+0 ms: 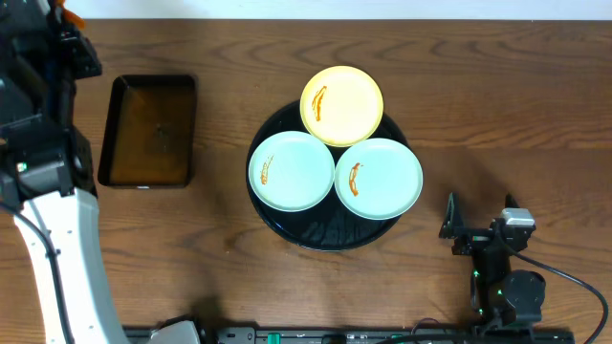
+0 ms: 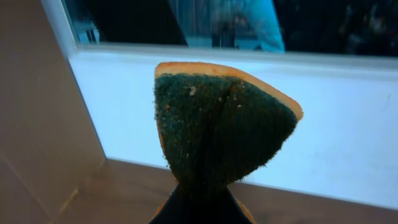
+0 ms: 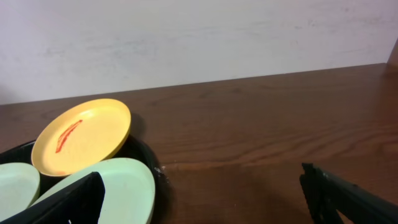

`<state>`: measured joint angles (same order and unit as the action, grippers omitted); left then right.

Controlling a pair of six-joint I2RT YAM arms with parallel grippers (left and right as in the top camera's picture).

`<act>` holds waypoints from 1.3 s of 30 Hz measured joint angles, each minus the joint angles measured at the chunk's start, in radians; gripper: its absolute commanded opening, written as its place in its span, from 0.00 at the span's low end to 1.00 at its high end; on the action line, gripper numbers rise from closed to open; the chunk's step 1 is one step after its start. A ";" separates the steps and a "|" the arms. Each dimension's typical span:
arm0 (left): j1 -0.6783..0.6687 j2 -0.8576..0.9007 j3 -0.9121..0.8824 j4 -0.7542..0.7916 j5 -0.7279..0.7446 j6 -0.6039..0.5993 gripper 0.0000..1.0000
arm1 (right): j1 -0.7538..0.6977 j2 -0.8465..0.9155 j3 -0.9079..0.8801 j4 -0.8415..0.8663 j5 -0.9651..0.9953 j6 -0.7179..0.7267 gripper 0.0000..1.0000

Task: Clean dirty plates on tray and stack at the side
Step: 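Lift the sponge and move it onto the left green plate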

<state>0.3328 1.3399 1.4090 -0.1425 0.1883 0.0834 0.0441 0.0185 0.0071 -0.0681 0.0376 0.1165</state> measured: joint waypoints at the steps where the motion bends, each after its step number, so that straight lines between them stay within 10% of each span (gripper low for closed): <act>1: 0.000 0.030 0.000 -0.023 0.000 0.000 0.08 | 0.000 0.000 0.000 0.000 0.000 0.000 0.99; 10: 0.002 0.508 -0.106 -0.241 -0.018 0.000 0.07 | 0.000 0.000 0.000 0.000 0.000 0.000 0.99; 24: 0.004 -0.157 0.022 -0.245 -0.004 -0.193 0.08 | 0.000 0.000 0.000 0.000 0.000 0.000 0.99; 31: -0.056 -0.057 -0.003 -0.576 0.142 -0.498 0.07 | 0.000 0.000 0.000 0.000 0.000 0.000 0.99; 39: -0.360 0.127 -0.027 -0.703 0.230 -0.550 0.07 | 0.000 0.000 0.000 0.000 0.000 0.000 0.99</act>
<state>-0.0277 1.4673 1.3823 -0.8455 0.4179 -0.4667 0.0441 0.0185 0.0071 -0.0677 0.0380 0.1165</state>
